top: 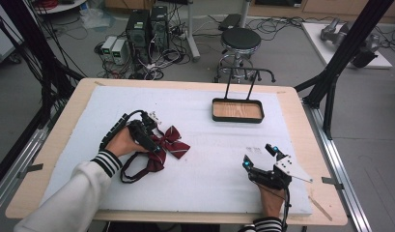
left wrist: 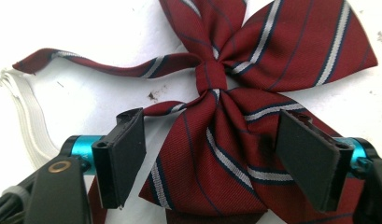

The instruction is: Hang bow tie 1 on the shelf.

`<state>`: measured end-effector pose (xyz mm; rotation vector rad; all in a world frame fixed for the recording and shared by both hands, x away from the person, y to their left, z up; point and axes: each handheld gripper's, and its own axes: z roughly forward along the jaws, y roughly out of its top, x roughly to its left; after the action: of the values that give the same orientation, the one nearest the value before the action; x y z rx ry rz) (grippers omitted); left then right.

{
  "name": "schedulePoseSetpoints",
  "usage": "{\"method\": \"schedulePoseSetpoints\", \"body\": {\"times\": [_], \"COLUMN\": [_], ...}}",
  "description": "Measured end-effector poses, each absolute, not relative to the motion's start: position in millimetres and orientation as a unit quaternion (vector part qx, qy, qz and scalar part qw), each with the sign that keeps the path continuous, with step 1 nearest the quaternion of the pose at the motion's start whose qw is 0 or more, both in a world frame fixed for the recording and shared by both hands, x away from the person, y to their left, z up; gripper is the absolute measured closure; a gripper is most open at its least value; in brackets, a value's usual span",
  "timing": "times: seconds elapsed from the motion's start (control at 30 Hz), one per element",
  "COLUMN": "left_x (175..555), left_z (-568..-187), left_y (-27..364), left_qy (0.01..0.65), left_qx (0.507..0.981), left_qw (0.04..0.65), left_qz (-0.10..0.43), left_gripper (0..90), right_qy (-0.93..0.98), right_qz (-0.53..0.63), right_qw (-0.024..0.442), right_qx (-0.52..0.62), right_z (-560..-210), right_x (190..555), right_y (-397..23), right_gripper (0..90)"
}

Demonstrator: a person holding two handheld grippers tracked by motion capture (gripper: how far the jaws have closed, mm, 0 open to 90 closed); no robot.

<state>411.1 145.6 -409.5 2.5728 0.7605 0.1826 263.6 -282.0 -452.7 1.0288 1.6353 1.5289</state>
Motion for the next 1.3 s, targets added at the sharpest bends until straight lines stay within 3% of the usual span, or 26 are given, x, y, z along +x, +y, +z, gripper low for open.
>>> {"method": "schedulePoseSetpoints", "body": {"times": [0.37, 0.73, 1.3], "left_x": [412.7, 412.6, 408.6], "left_z": [-410.4, -405.6, -398.3], "left_y": [146.3, 147.9, 150.8], "left_qy": [0.285, 0.292, 0.268], "left_qx": [0.931, 0.924, 0.919], "left_qw": [0.222, 0.24, 0.275], "left_qz": [0.051, 0.063, 0.087], "left_gripper": [49.0, 80.7, 82.8], "right_qy": [0.625, 0.626, 0.626], "right_qz": [0.586, 0.586, 0.585], "right_qw": [0.332, 0.333, 0.333], "right_qx": [0.393, 0.392, 0.393], "right_z": [-452.7, -452.7, -452.7], "right_x": [263.5, 263.7, 263.7], "right_y": [-282.2, -282.2, -282.0], "right_gripper": [8.0, 8.0, 8.0]}}
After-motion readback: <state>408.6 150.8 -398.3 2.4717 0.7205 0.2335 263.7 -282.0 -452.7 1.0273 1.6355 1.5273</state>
